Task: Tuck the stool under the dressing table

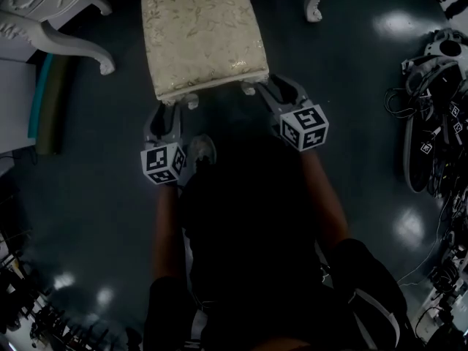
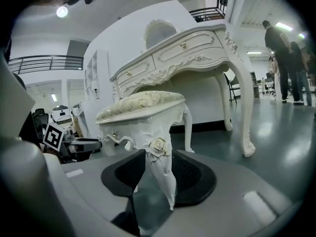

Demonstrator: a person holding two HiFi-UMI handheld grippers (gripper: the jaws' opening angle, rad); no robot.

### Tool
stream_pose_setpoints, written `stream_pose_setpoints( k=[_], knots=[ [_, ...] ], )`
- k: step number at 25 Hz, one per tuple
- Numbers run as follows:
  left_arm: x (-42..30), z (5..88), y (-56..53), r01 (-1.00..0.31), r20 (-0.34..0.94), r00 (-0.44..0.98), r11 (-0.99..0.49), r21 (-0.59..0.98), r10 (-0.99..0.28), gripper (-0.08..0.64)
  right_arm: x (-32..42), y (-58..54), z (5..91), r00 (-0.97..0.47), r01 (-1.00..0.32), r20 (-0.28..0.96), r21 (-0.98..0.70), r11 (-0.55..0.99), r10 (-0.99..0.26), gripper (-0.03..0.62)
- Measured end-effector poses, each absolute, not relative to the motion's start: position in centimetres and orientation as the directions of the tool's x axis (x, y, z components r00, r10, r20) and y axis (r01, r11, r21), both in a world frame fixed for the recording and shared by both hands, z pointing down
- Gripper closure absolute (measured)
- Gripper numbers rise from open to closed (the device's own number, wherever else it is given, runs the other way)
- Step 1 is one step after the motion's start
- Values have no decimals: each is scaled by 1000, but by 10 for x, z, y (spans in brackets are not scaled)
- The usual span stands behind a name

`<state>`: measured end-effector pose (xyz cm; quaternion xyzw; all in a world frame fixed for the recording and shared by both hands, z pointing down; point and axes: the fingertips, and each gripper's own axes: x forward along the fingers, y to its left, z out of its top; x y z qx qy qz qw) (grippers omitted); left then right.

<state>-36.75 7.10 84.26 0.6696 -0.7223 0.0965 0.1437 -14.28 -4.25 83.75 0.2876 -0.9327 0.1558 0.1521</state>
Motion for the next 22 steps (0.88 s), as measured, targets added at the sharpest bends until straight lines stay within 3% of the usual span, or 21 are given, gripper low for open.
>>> stream_pose_setpoints(
  k=[4,22],
  knots=[
    [-367,844,70,-995,344,-48,75,67,-938,403,-145,-42,838,-792,-574,379,-194,795,-479,457],
    [-383,847,30,-993,329,-65,95,75,-942,414,-159,-84,841,-774,-614,369,-239,752,-514,463]
  ],
)
